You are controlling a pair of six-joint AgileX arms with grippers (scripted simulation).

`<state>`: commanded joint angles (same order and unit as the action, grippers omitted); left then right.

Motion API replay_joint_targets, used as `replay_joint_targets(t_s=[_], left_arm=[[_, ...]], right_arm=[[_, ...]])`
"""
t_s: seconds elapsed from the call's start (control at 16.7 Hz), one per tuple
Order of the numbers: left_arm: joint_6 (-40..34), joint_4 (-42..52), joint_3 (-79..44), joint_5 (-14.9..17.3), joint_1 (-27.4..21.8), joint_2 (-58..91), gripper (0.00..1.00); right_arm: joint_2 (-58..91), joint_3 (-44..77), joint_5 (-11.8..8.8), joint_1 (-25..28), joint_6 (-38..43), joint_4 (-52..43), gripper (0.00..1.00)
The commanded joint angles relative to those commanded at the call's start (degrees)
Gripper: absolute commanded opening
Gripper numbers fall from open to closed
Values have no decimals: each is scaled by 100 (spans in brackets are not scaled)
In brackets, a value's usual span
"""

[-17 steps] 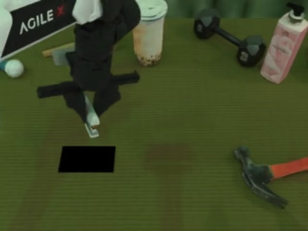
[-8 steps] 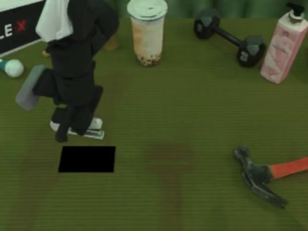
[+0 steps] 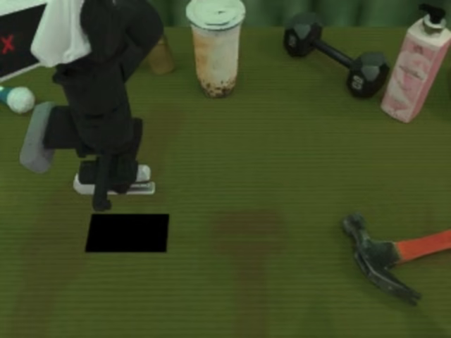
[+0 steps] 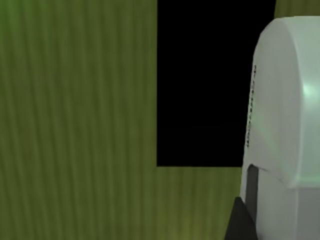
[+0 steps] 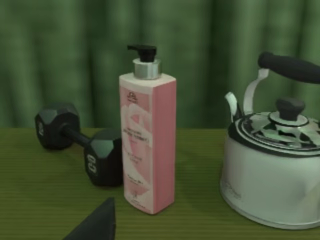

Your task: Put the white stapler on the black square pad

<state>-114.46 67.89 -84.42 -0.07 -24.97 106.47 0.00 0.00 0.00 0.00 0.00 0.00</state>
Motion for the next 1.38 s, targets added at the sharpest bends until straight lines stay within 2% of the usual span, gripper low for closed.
replay_joint_targets(t_s=[0.3, 0.78, 1.08, 1.38], left_arm=[[17, -214, 153, -7, 0, 76, 0], [104, -2076, 1432, 3, 89, 622, 0], [105, -2161, 1505, 4, 96, 655, 0], [105, -2161, 1505, 4, 96, 655, 38]], right_arm=[[0, 0, 0, 0, 0, 0, 100], [0, 0, 0, 0, 0, 0, 100], [0, 0, 0, 0, 0, 0, 100], [0, 0, 0, 0, 0, 0, 100]])
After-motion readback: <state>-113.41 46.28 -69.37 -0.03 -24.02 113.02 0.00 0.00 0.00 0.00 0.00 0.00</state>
